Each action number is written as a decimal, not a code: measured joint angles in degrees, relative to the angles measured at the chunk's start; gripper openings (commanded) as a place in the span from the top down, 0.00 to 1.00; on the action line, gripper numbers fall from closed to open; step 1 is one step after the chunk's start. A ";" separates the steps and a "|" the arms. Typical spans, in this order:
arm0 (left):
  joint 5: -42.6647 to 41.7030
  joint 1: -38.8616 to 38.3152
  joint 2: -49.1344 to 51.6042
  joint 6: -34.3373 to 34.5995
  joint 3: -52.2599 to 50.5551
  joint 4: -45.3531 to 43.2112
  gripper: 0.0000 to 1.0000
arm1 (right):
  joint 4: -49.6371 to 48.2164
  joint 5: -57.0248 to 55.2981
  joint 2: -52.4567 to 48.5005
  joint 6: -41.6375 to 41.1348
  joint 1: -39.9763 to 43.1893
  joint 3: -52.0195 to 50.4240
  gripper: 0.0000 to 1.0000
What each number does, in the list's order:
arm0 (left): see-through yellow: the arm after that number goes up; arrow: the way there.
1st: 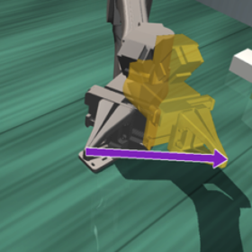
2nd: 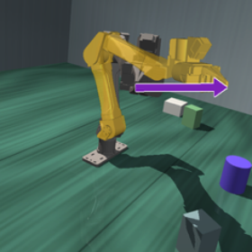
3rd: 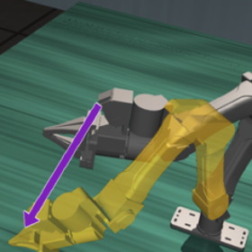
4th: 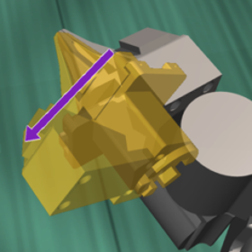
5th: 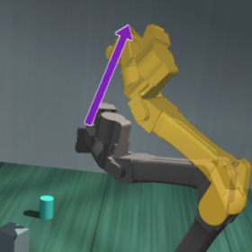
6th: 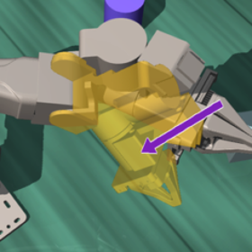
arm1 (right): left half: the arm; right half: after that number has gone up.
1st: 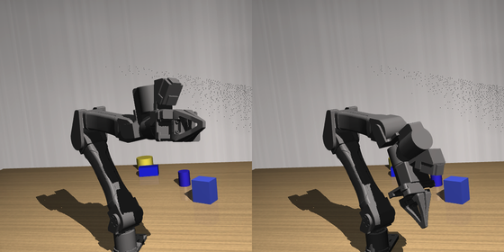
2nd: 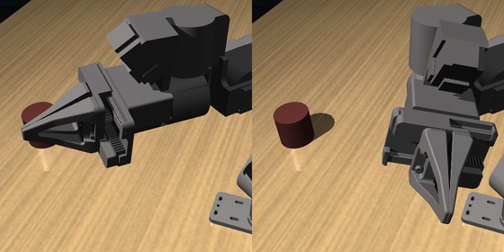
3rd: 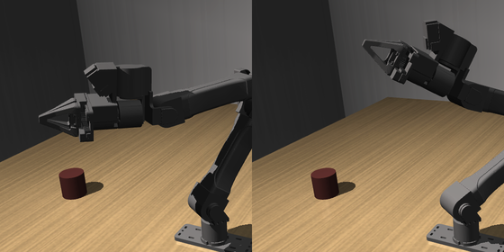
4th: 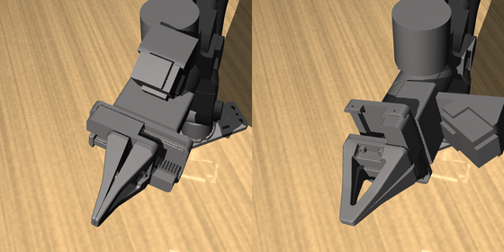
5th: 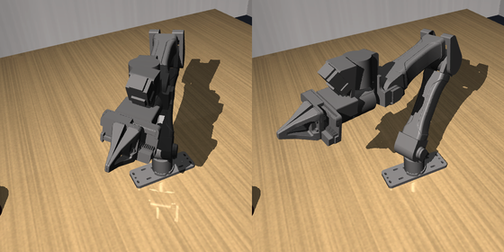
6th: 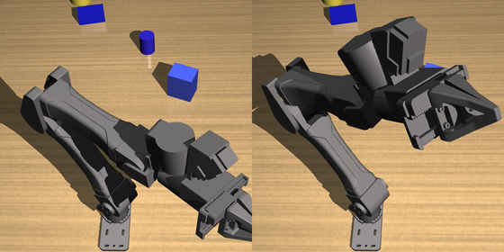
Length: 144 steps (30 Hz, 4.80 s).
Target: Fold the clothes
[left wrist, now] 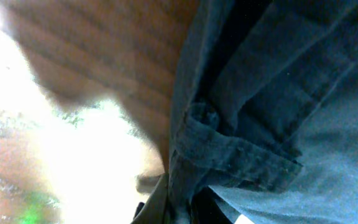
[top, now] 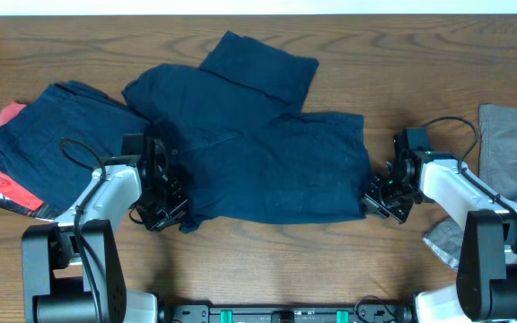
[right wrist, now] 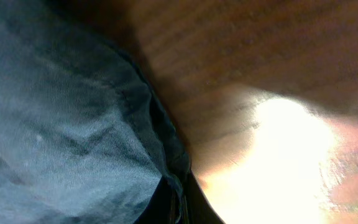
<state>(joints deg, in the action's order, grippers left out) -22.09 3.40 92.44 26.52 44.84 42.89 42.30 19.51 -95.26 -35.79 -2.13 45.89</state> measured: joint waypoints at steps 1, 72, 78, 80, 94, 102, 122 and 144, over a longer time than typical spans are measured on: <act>-0.20 -0.02 0.00 -0.94 0.00 0.55 0.93 | -0.04 -0.04 0.04 0.04 0.02 0.00 0.99; 31.76 -6.86 -13.31 29.11 0.28 -32.11 0.34 | -43.06 -11.67 -18.32 21.42 -17.05 27.93 0.66; 29.68 -2.80 -22.21 26.97 2.23 -33.83 0.34 | -36.52 -11.54 -12.68 21.99 -14.23 28.15 0.63; 29.31 -2.64 -24.11 26.25 2.93 -32.57 0.34 | -33.38 -11.19 -11.58 21.97 -13.53 28.63 0.62; 15.08 -4.79 -11.21 22.82 3.08 -26.12 0.34 | -24.02 -8.98 -18.45 22.23 -16.63 28.85 0.69; 11.76 -6.10 -2.01 19.08 2.78 -21.38 0.34 | -2.25 -12.00 -18.73 20.74 -16.15 28.92 0.96; 8.68 -6.10 -1.16 14.97 2.64 -15.87 0.34 | 1.81 -2.54 -14.27 13.07 -3.32 28.00 0.57; 8.46 -6.10 -1.16 14.95 2.64 -13.25 0.34 | -22.93 -6.03 -18.62 10.43 -9.97 22.18 0.93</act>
<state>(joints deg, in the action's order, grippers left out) -13.63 -2.70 91.29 41.47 47.48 29.65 19.38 13.47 -113.89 -25.36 -12.10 68.07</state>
